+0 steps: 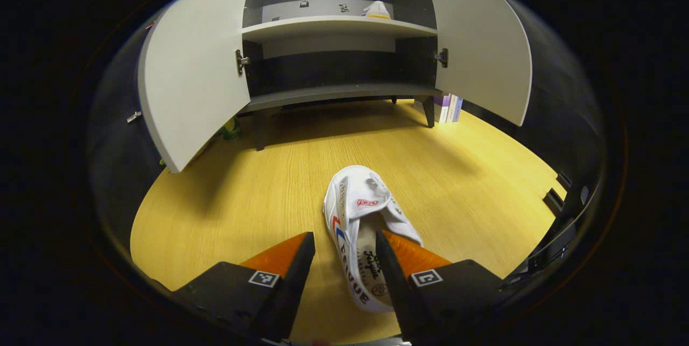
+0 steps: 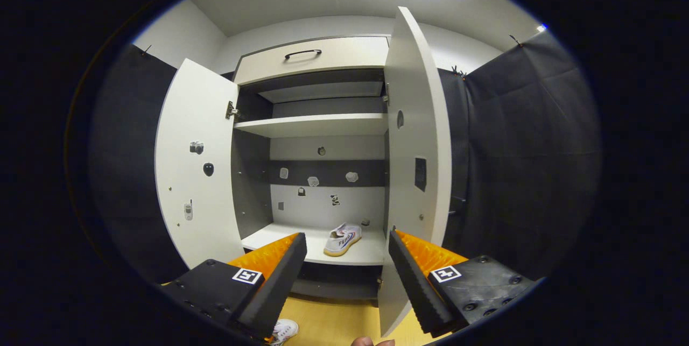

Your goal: Grab one shoe with the right hand and put it into the shoe cabinet, grab the other shoe with the left hand and put it into the shoe cabinet; then close the right door with the right hand and the left door with the left hand.

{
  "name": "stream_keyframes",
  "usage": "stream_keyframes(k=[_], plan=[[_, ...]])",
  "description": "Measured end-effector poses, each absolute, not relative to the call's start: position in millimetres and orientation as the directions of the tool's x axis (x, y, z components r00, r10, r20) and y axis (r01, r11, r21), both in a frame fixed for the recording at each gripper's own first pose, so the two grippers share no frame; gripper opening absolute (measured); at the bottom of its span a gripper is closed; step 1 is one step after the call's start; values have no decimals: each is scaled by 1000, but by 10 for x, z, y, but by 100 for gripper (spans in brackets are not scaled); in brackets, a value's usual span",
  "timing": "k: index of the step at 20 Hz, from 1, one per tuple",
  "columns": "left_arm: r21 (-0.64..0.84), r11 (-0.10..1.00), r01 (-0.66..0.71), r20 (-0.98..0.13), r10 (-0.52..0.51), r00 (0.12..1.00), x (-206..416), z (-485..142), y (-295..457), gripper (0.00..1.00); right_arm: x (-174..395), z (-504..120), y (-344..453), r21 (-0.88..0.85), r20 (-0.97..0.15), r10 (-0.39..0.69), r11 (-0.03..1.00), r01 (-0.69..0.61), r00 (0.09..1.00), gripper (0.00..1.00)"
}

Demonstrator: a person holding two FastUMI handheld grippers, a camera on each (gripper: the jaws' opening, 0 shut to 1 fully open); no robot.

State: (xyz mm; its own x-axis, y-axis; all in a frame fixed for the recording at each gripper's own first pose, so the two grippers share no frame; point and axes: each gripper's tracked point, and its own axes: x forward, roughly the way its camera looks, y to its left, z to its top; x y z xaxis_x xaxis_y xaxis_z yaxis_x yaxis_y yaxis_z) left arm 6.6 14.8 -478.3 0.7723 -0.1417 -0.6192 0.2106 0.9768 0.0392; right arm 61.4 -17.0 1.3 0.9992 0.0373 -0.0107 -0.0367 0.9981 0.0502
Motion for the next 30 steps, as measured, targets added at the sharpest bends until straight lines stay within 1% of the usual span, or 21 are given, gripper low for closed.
stream_keyframes(k=[2, 3, 4, 5, 7, 8, 9, 10, 11, 12, 15, 17, 20, 23, 28, 30], plan=[[64, 978, 200, -621, -118, 775, 212, -4854, 169, 69, 621, 19, -360, 9, -6, -8, 1000, 8, 1000, 98], [74, 978, 195, -618, -109, 779, 292, -4873, 170, 68, 628, 24, -430, -2, -3, -26, 1000, 26, 1000, 95], [78, 978, 193, -614, -105, 783, 374, -4883, 162, 66, 650, 24, -491, -8, -3, -43, 999, 43, 999, 98], [79, 979, 190, -608, -104, 787, 450, -4891, 154, 64, 673, 17, -560, -9, -7, -59, 998, 59, 998, 98], [76, 980, 182, -608, -99, 788, 560, -4937, 144, 56, 721, -24, -664, -3, -21, -84, 996, 84, 996, 98], [76, 981, 176, -615, -93, 783, 570, -4956, 129, 47, 730, -34, -716, -2, -27, -94, 996, 94, 995, 98], [96, 982, 164, -614, -72, 786, 605, -4964, 148, 42, 734, -29, -759, -5, -26, -104, 995, 104, 994, 96], [119, 981, 154, -617, -49, 786, 616, -4966, 182, 34, 740, -1, -806, -11, -18, -116, 993, 116, 993, 98], [141, 979, 146, -627, -25, 779, 613, -4979, 241, 28, 739, 34, -846, -18, -8, -127, 992, 126, 992, 98], [137, 979, 150, -632, -31, 775, 620, -4967, 224, 14, 740, 75, -882, -21, 0, -133, 991, 133, 991, 98], [61, 988, 143, -682, -63, 728, 594, -4922, 192, 10, 699, 168, -991, 15, 7, -142, 990, 142, 990, 98], [40, 992, 120, -676, -62, 735, 606, -4715, 205, 9, 672, 169, -1075, 49, -1, -148, 988, 148, 989, 98], [63, 995, 82, -643, -22, 766, 684, -4205, 266, 9, 636, 168, -1240, 69, -6, -158, 985, 158, 987, 97], [24, 1000, 20, -624, 0, 781, 808, -3672, 309, 8, 585, 103, -1372, 78, -29, -160, 984, 162, 987, 98], [-26, 999, -45, -587, 22, 809, 1170, -2777, 287, 9, 518, -228, -1540, 99, -132, -154, 981, 167, 979, 98], [-37, 998, -54, -562, 24, 827, 1371, -2445, 245, 8, 481, -291, -1603, 88, -145, -152, 982, 166, 978, 98]])
